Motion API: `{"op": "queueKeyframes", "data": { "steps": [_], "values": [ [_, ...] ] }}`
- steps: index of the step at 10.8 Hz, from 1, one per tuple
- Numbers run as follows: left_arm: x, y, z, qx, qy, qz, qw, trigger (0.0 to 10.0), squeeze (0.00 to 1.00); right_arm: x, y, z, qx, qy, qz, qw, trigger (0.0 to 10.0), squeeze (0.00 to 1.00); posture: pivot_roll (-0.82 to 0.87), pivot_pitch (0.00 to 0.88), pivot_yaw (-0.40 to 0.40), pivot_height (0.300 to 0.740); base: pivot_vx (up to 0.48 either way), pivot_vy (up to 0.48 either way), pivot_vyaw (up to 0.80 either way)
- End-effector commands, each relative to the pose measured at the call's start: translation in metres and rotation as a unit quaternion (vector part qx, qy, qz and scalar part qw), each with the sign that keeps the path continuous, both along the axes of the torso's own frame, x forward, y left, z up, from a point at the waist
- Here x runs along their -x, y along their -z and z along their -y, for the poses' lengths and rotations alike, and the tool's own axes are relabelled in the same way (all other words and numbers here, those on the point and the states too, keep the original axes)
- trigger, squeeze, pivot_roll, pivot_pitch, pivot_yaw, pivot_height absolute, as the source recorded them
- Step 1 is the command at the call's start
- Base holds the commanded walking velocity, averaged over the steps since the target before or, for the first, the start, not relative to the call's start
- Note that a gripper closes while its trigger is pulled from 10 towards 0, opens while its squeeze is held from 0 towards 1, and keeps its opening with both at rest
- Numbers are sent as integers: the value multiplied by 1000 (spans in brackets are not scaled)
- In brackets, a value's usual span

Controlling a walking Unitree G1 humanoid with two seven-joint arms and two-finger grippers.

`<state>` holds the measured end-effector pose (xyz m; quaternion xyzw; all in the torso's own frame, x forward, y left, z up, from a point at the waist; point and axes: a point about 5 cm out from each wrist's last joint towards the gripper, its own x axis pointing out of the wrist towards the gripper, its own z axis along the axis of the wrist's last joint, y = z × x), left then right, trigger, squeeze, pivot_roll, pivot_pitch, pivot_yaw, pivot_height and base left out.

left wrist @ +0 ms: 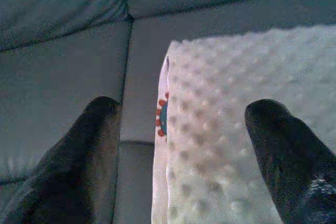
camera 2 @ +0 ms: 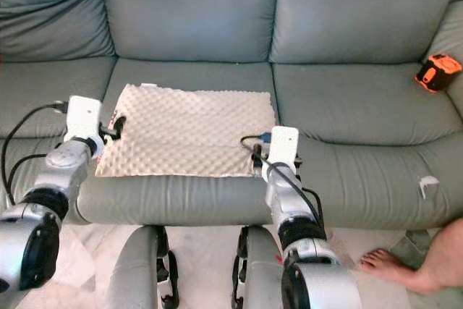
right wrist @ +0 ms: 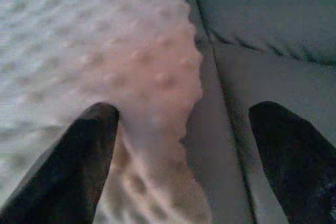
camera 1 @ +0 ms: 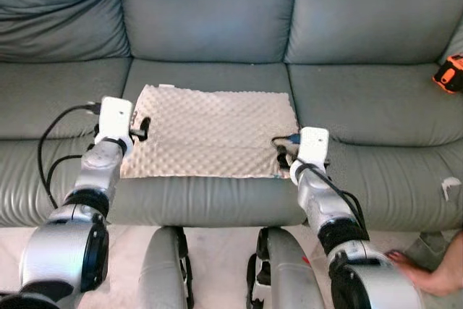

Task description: Move the pillow to the sofa

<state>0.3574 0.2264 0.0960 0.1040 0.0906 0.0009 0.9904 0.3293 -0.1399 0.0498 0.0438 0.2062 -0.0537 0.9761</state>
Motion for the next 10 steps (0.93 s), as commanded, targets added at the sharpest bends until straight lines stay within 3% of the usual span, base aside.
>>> {"op": "queueKeyframes", "data": {
  "steps": [1,3,4,6,8,10],
  "values": [
    [10,10,0,11,7,10,1000,10000,1000,11,4,-8,-28,-10,-4,1000,10000,1000,-53,128,-19,647,0,0,0],
    [20,15,-1,30,6,34,999,10000,1000,21,-12,-21,-51,-63,79,994,10000,1000,-54,100,-12,647,0,0,0],
    [32,18,1,52,6,61,997,10000,1000,38,-17,-20,-25,-109,130,985,10000,1000,-42,45,-9,647,0,0,0],
    [50,21,9,68,27,81,994,10000,1000,62,-14,2,15,-110,141,984,10000,1000,-20,0,-10,647,0,0,0],
    [78,28,18,112,55,88,988,10000,1000,105,-9,32,71,-74,148,984,10000,1000,-11,0,-13,647,0,0,0],
    [88,18,46,127,150,86,977,10000,1000,127,-3,37,87,-59,131,986,10000,1000,-9,0,-11,647,0,0,0]
  ]
}}
